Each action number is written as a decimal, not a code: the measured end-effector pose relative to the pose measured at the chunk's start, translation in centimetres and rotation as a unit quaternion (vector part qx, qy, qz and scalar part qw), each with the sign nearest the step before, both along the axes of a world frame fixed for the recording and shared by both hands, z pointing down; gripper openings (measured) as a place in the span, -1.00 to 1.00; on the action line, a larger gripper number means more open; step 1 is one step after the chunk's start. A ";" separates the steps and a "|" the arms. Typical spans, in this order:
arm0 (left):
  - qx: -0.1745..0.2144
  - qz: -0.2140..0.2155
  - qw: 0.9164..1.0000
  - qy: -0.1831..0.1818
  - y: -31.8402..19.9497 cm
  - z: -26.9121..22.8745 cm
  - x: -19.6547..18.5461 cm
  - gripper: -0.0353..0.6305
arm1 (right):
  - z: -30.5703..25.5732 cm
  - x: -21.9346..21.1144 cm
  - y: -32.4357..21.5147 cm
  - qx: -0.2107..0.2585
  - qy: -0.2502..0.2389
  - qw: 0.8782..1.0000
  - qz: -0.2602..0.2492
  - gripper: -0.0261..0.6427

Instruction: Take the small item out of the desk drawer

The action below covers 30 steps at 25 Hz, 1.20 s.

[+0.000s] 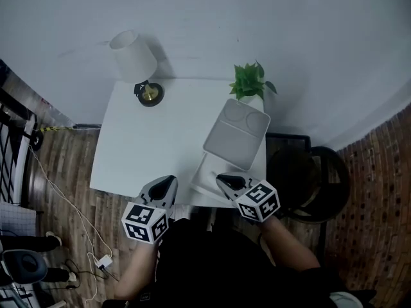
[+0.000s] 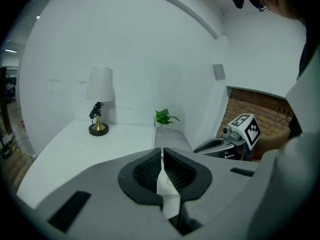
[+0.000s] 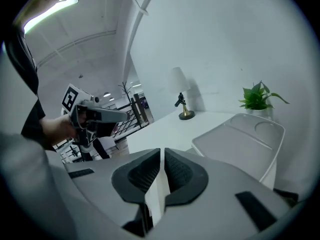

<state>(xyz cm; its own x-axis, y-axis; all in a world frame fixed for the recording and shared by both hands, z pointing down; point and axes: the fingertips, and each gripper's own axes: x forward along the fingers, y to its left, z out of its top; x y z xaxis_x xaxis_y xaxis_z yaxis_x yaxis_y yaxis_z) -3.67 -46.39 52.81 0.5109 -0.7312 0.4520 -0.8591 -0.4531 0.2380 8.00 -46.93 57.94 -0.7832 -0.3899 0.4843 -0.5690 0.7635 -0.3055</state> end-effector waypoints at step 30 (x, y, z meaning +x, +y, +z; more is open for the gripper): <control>-0.033 0.031 0.995 0.087 -5.7 4.8 -5.7 -0.83 | 13.2 -3.0 -2.5 -0.141 0.250 0.958 -0.017 -0.42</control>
